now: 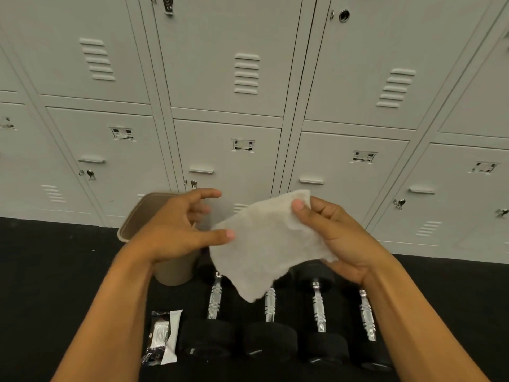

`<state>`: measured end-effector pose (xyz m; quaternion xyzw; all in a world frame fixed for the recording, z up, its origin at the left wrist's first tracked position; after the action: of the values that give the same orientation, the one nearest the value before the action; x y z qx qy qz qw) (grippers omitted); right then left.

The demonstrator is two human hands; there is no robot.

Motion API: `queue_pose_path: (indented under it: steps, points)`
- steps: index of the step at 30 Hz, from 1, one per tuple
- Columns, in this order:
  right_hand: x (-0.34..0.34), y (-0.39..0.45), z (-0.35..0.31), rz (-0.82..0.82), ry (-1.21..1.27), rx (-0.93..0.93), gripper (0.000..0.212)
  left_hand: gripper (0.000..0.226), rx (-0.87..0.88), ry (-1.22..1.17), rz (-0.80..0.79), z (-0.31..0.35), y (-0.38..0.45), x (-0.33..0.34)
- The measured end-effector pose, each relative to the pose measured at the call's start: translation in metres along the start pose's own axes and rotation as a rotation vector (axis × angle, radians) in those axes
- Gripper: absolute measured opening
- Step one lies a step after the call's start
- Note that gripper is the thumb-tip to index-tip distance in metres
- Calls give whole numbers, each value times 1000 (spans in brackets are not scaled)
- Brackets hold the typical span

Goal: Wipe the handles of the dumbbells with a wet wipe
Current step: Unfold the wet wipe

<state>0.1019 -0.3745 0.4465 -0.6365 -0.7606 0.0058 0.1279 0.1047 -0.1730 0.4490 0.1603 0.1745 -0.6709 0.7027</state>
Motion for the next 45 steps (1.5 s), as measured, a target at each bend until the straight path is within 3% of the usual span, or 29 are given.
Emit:
queue_pose_path:
  steps: [3,5,7,10,12,15,17,22,27,35,39,45]
  points:
    - [18,1,1,-126,-104,24,37,81,110,-45,-212,29,-3,52]
    - [20,3,-1,-149,-105,49,40,54,90,-147,-300,36,-7,78]
    - [13,7,-5,-104,-49,56,43,33,65,-220,-283,37,-6,83]
    - [-12,15,-11,91,147,18,52,40,-3,-465,-235,39,-4,79]
    - [-21,15,3,198,318,99,65,42,-44,-611,-192,42,-2,75]
    - [5,3,21,51,400,228,77,37,-78,-746,-138,42,0,69]
    - [19,-7,19,-34,307,176,65,36,-110,-812,-143,41,1,65]
    - [-3,-15,-2,159,146,-95,58,42,-156,-740,-120,31,-7,67]
    - [-34,-20,-10,352,117,-188,22,37,-217,-793,33,7,-3,46]
    - [-30,-28,-16,238,140,-137,38,46,-208,-978,-137,27,-18,50]
    - [-26,-34,-21,179,123,-129,62,35,-109,-968,-71,35,-22,40]
    - [-36,-40,-26,301,-90,-198,41,33,23,-628,196,37,-25,15]
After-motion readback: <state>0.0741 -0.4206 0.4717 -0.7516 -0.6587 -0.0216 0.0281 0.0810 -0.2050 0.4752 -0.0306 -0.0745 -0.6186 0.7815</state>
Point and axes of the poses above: each hand's wrist, its own y-axis towards the middle knuckle, its own x-axis out of the palm, z = x × y, the point moved 10 cm from there along y, towards the middle knuckle, and after that the axes turned 8 degrees about z, right-handed, at the moved point
